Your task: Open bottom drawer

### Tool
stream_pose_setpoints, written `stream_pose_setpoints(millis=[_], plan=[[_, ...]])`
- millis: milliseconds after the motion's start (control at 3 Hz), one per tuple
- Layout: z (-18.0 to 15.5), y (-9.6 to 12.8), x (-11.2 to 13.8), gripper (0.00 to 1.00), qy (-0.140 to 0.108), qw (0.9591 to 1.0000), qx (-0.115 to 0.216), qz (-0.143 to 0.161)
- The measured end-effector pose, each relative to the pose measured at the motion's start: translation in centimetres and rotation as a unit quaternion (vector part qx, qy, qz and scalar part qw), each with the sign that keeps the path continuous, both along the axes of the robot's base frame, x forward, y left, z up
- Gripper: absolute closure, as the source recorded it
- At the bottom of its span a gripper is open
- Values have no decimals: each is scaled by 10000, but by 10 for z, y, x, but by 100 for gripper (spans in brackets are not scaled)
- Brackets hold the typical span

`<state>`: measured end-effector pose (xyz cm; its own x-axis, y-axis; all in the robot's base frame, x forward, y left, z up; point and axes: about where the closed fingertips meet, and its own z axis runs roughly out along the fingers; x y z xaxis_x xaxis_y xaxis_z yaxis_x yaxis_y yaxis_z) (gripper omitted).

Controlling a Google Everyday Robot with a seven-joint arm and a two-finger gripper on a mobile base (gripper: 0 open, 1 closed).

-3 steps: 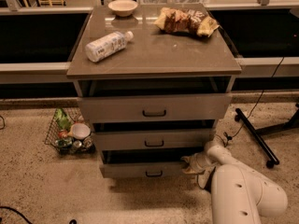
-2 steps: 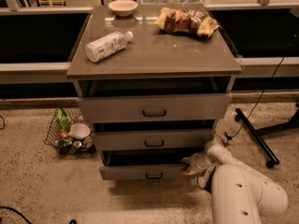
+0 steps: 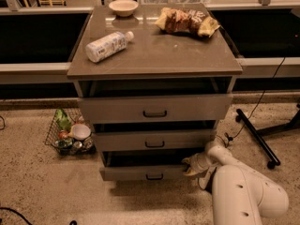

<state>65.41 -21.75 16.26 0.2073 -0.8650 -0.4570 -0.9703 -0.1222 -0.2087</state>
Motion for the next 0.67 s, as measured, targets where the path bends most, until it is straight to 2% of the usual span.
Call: stream_pose_setpoints(millis=[333, 667], plan=[[0, 0, 0, 28, 0, 10000, 0, 0], [-2, 7, -25, 4, 354, 9993, 33, 122]])
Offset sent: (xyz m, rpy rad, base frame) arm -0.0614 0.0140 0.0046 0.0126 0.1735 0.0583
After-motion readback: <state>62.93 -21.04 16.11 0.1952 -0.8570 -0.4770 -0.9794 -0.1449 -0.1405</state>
